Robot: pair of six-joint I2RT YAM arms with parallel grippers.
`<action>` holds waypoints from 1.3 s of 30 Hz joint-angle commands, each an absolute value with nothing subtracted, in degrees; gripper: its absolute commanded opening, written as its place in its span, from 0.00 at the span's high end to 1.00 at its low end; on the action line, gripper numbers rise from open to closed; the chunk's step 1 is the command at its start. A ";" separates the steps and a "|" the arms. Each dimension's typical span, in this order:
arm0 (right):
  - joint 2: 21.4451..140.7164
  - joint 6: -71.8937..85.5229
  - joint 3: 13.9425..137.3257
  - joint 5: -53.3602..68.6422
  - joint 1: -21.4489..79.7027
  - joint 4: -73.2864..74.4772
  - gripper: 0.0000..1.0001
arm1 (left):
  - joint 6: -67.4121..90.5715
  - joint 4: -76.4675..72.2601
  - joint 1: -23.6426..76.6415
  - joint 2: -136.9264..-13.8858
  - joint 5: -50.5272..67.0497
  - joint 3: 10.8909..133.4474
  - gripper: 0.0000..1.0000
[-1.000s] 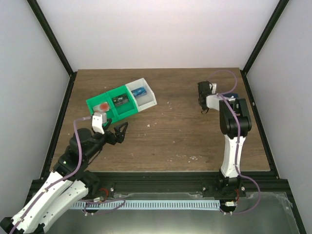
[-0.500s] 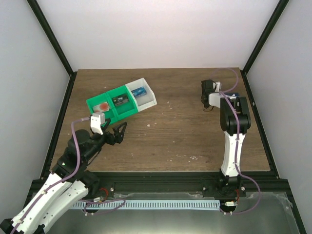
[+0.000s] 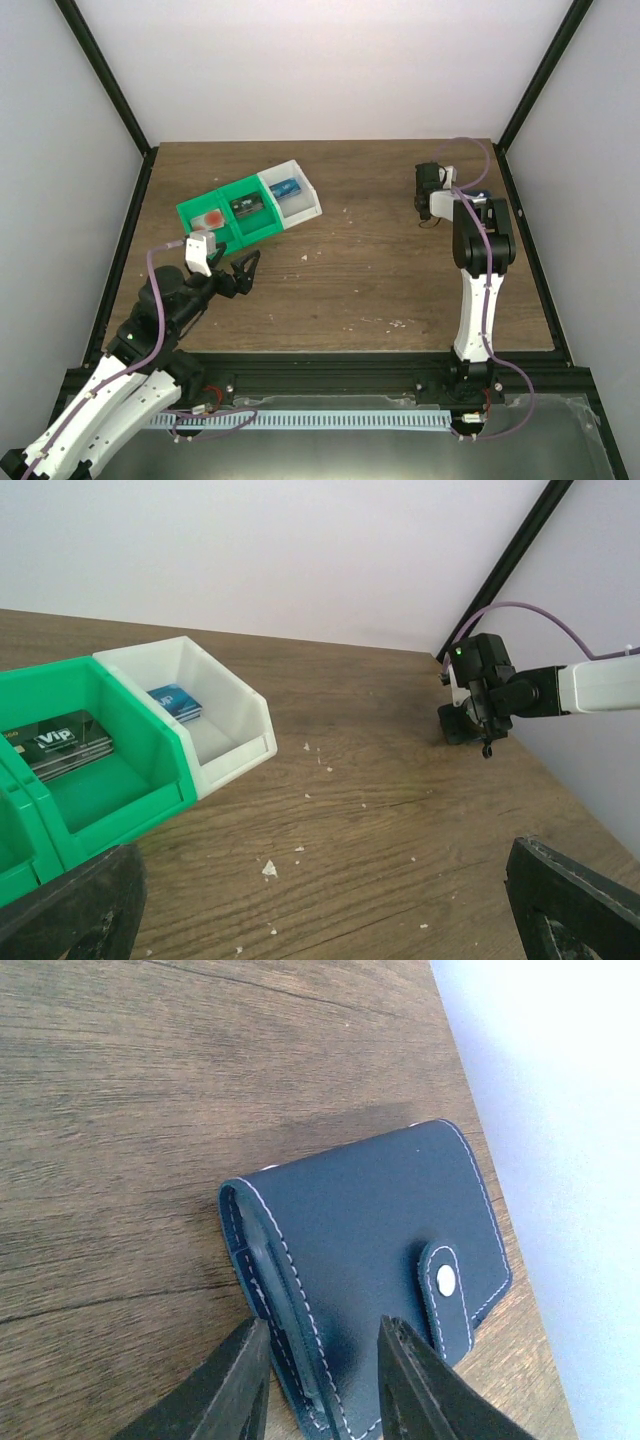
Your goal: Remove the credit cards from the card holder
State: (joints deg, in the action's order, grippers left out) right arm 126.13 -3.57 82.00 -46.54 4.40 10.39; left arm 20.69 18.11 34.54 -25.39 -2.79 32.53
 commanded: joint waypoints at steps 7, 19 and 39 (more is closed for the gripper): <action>128.81 -4.33 83.73 -48.66 3.42 9.31 0.73 | 19.51 16.90 34.73 -24.94 -3.25 31.99 0.00; 129.14 -4.07 82.77 -48.25 3.43 8.53 0.91 | 19.32 16.61 34.73 -24.58 -3.14 31.88 0.00; 123.67 5.18 79.31 -42.17 13.94 17.14 1.00 | 19.26 16.31 34.65 -24.79 -2.82 31.68 0.00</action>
State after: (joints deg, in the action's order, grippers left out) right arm 126.10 1.91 81.62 -46.09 9.54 12.78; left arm 20.27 17.65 34.54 -24.91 -2.76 32.18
